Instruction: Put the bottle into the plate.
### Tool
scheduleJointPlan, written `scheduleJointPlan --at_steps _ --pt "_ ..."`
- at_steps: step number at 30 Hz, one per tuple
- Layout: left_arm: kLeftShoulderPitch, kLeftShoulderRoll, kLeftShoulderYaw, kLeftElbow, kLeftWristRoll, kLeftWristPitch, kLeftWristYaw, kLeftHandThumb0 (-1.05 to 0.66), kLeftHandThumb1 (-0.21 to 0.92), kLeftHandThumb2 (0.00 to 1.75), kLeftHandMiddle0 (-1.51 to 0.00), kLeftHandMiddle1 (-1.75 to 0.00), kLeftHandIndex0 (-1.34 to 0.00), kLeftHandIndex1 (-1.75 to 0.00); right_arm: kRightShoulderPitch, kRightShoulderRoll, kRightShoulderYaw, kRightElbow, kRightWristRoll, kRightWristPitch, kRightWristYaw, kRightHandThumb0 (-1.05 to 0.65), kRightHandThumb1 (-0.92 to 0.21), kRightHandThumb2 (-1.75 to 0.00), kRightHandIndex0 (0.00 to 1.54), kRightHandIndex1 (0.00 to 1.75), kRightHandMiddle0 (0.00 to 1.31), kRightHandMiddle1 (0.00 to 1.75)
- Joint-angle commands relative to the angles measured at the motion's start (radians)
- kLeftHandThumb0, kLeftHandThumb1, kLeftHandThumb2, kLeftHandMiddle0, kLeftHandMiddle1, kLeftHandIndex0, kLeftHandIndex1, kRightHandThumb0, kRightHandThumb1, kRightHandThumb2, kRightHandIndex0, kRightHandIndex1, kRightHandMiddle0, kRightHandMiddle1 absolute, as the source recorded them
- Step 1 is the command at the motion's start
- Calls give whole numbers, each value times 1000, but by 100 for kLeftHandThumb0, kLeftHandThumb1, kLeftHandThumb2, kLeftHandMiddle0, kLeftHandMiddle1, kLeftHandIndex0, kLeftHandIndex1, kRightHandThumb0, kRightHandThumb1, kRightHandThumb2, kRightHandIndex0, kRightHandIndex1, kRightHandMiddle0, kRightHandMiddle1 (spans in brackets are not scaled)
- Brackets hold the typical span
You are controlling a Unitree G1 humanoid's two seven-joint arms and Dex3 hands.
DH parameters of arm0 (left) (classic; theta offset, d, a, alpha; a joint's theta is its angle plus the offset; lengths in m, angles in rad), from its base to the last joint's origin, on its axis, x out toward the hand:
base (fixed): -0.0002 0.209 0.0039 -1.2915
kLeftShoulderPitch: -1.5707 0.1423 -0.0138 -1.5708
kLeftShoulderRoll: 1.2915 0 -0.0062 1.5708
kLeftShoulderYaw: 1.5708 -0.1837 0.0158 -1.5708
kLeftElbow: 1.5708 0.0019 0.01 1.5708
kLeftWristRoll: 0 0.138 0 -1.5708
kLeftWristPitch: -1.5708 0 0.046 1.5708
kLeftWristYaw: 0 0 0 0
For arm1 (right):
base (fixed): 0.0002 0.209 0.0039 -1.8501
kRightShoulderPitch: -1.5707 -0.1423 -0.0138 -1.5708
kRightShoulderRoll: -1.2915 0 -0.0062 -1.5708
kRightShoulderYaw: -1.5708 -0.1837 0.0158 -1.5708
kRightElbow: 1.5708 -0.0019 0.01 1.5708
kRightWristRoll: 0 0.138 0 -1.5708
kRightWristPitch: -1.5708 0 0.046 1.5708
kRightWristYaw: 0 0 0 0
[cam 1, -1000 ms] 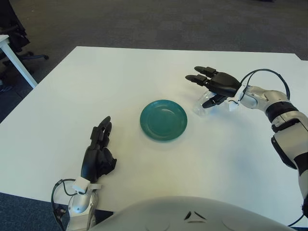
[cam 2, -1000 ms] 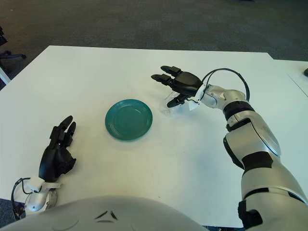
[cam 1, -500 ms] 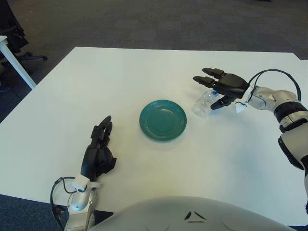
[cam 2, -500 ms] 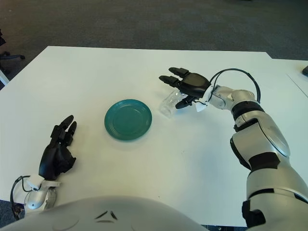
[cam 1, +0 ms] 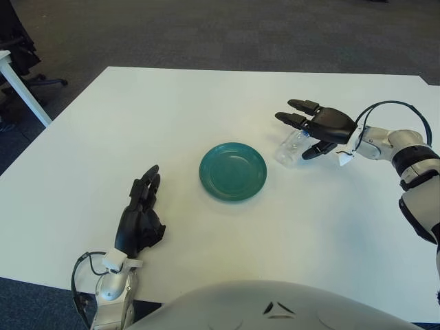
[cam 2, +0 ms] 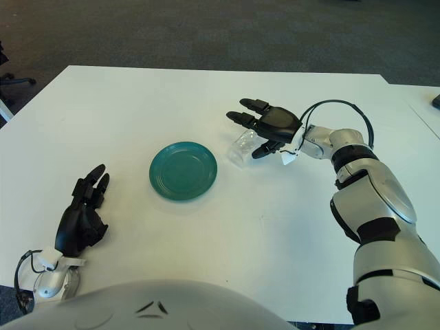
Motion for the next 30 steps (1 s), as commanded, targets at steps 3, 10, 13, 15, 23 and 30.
scheduleJointPlan --at_steps 3,10,13,15,23,30 --pt "40 14 14 19 -13 32 -20 -91 92 103 -19 0 0 -50 -1 -6 16 -10 -12 -1 -23 -105 -92 -52 0 0 0 0" --pt "60 11 18 0 -6 35 -19 -91 92 103 -19 0 0 -51 16 3 29 1 -11 -2 -37 -105 -92 -55 0 0 0 0" --pt "71 7 17 -13 -1 41 -14 -91 92 103 -19 0 0 -51 19 8 35 4 -10 2 -47 -105 -92 -56 0 0 0 0" --pt "77 4 15 -20 3 41 -11 -91 92 103 -19 0 0 -51 21 9 40 6 -11 3 -55 -105 -92 -57 0 0 0 0" --pt "86 -4 10 -35 19 35 -7 -90 92 103 -19 0 0 -50 30 18 68 13 -29 -8 -91 -105 -92 -57 0 0 2 1" --pt "97 -11 7 -56 34 35 -3 -90 92 103 -18 0 0 -50 39 33 74 29 -15 -20 -77 -105 -92 -57 4 2 6 3"
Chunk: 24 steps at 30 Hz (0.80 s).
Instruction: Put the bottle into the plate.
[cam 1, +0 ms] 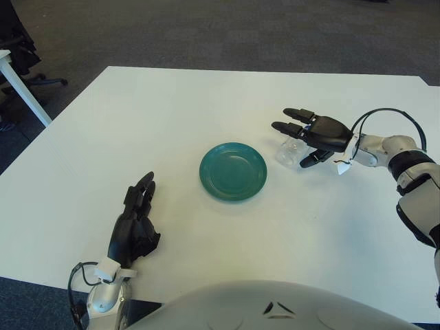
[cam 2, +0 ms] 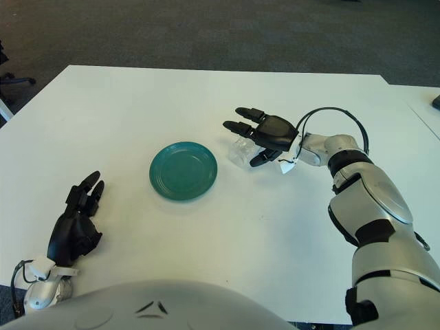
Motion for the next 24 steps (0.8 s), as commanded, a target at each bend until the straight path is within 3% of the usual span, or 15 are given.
scheduleJointPlan --at_steps 1,24 --pt "23 -4 -8 5 18 25 6 -90 92 103 -18 0 0 -50 11 12 1 14 7 -7 8 -105 -92 -57 4 2 6 4" --pt "136 -8 15 -63 14 -21 5 -91 92 105 -21 -1 0 -53 68 60 -9 22 36 -24 49 -105 -92 -52 5 0 4 7"
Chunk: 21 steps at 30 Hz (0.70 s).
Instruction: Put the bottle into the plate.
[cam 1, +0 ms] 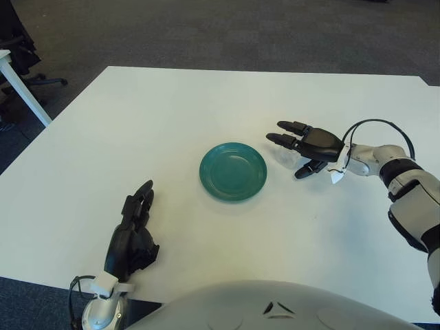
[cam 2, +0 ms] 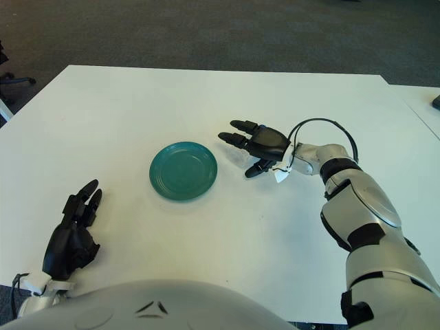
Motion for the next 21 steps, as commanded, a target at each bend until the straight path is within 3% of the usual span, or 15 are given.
scheduleJointPlan --at_steps 1,9,21 --pt "39 2 10 -4 3 -1 2 -91 92 105 -21 -1 0 -53 17 7 -7 -3 12 0 16 -105 -92 -52 5 0 4 7" --pt "78 11 23 -15 -13 -19 -11 -92 92 105 -23 -1 0 -54 35 21 -8 -1 29 9 26 -105 -92 -52 4 0 2 8" --pt "181 41 68 -59 -90 -27 -76 -91 92 103 -23 -1 0 -54 103 86 -48 11 129 9 150 -105 -92 -53 8 1 0 11"
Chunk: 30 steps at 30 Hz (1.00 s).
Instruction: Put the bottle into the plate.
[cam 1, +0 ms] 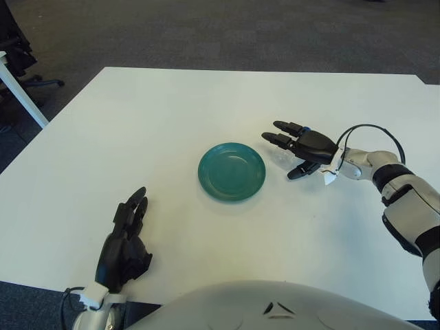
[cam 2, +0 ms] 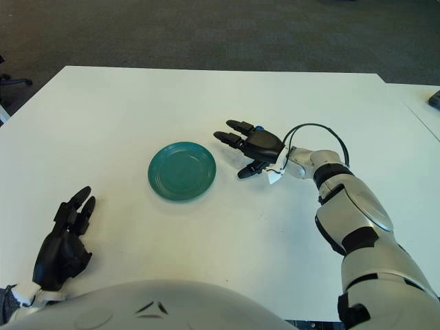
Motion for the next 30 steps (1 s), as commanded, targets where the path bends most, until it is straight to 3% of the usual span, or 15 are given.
scheduleJointPlan --at_steps 1,14,17,19,20,21,22,23,25,30 --pt "109 26 28 -16 -20 4 -25 -91 92 102 -23 -1 0 -54 65 33 -3 16 20 4 73 -105 -92 -53 8 1 0 11" --pt "188 33 85 -67 -49 5 -96 -93 92 103 -25 -1 0 -60 140 48 -50 -24 105 48 182 -105 -92 -45 13 1 0 30" --pt "202 37 92 -72 -61 4 -118 -93 92 104 -26 -1 0 -59 151 56 -57 -26 121 57 202 -105 -92 -41 20 3 0 45" --pt "207 37 96 -75 -65 8 -129 -93 92 105 -26 -1 0 -58 156 59 -64 -26 130 55 210 -105 -92 -36 32 11 0 75" --pt "211 37 99 -77 -68 10 -134 -92 92 105 -26 -1 0 -58 157 60 -66 -27 135 49 212 -105 -92 -36 29 36 0 90" --pt "214 37 102 -78 -71 12 -139 -92 92 105 -26 -1 0 -58 159 62 -68 -28 139 40 212 -104 -92 -34 21 82 0 115" --pt "217 37 104 -79 -74 13 -143 -92 92 105 -26 -1 0 -58 161 62 -69 -30 143 33 213 -103 -92 -33 23 115 5 137" --pt "219 37 107 -81 -75 16 -147 -92 92 105 -26 -1 0 -58 163 62 -70 -33 147 23 209 -103 -92 -33 23 127 7 144" --pt "221 35 111 -83 -77 20 -154 -91 92 105 -27 -1 0 -59 166 62 -72 -38 152 14 207 -100 -92 -31 41 155 26 162" --pt "224 27 120 -87 -83 22 -168 -90 92 104 -28 -1 0 -61 177 58 -78 -62 144 -10 167 -96 -92 -29 76 171 58 173"
